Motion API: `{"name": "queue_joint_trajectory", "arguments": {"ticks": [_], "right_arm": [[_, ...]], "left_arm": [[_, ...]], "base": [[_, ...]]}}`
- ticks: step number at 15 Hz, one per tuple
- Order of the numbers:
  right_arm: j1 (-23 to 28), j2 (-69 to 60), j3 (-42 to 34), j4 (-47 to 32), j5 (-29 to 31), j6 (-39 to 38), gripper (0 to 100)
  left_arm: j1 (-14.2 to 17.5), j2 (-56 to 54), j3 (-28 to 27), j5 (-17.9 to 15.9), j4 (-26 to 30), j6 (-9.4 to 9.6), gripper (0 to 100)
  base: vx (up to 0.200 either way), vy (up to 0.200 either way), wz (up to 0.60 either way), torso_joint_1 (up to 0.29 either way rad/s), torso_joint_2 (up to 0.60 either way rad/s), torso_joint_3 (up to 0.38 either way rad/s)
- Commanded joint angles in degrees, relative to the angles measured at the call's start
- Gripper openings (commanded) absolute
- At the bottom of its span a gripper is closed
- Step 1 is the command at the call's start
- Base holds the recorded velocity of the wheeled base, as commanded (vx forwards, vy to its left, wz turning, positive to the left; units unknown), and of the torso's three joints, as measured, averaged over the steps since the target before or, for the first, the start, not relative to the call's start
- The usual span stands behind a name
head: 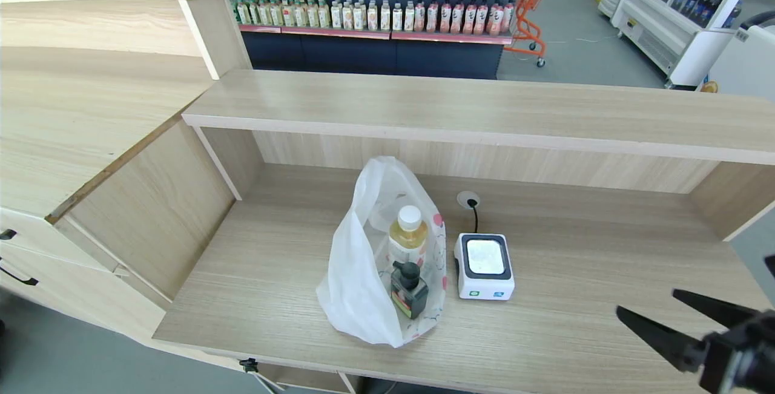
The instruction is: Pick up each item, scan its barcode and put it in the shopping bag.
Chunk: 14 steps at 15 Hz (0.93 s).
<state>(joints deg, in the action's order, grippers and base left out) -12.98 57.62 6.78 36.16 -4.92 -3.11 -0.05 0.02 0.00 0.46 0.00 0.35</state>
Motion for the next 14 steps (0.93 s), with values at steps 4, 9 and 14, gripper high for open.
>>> {"name": "queue_joint_trajectory", "arguments": {"ticks": [4, 9, 14], "right_arm": [[14.13, -55.69, -6.07, -39.23, 7.21, 2.58, 100], [13.07, -57.54, -5.99, -39.41, 7.47, 1.79, 100], [13.07, -57.54, -5.99, -39.5, 7.47, 1.7, 0]], "left_arm": [[-0.04, -0.02, 0.0, -0.02, 0.0, 0.0, 100], [-0.04, 0.06, 0.0, -0.02, 0.0, 0.0, 100], [-0.04, -0.02, 0.0, -0.02, 0.0, 0.0, 100]], "base": [[0.0, 0.0, 0.0, 0.0, 0.0, 0.0], [0.0, 0.0, 0.0, 0.0, 0.0, 0.0], [0.0, 0.0, 0.0, 0.0, 0.0, 0.0]]}}
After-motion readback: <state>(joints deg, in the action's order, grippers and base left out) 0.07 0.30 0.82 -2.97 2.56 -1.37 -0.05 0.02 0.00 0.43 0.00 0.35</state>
